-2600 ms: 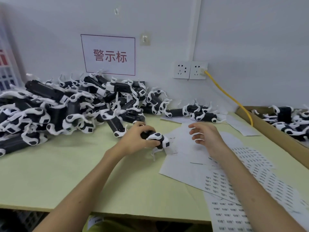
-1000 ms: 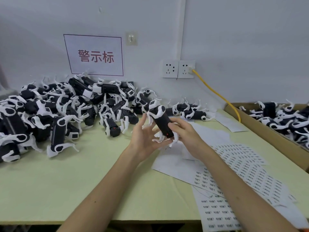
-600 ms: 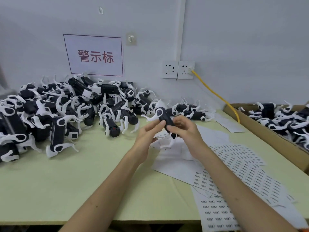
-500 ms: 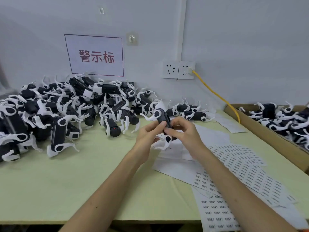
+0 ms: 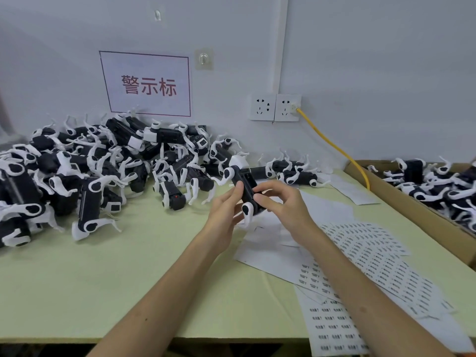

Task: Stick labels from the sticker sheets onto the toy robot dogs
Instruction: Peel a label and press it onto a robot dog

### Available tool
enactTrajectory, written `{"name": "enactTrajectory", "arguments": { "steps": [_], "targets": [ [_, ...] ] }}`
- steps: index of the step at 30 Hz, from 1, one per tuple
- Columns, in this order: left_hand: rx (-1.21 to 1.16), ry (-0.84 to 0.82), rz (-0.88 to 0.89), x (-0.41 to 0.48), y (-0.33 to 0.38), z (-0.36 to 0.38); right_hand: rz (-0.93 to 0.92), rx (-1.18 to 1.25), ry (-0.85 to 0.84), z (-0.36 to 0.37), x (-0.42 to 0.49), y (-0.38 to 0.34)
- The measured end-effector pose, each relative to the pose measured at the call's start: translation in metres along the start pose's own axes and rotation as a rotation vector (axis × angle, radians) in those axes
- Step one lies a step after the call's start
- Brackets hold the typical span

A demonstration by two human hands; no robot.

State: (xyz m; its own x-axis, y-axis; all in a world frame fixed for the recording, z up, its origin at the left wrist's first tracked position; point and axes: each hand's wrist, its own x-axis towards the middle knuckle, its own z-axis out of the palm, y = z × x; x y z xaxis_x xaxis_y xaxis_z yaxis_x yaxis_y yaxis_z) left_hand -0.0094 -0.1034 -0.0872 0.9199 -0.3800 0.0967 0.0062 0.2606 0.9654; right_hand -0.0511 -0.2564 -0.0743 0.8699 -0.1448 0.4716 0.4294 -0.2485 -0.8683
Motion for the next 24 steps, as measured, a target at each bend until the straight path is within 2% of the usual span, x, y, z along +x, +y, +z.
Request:
{"name": "enactTrajectory", "arguments": {
  "steps": [24],
  "targets": [
    [-0.023, -0.030, -0.003, -0.0034, -0.0016, 0.0037, -0.018, -0.035, 0.061, 0.0004, 0.0018, 0.0019]
  ]
}}
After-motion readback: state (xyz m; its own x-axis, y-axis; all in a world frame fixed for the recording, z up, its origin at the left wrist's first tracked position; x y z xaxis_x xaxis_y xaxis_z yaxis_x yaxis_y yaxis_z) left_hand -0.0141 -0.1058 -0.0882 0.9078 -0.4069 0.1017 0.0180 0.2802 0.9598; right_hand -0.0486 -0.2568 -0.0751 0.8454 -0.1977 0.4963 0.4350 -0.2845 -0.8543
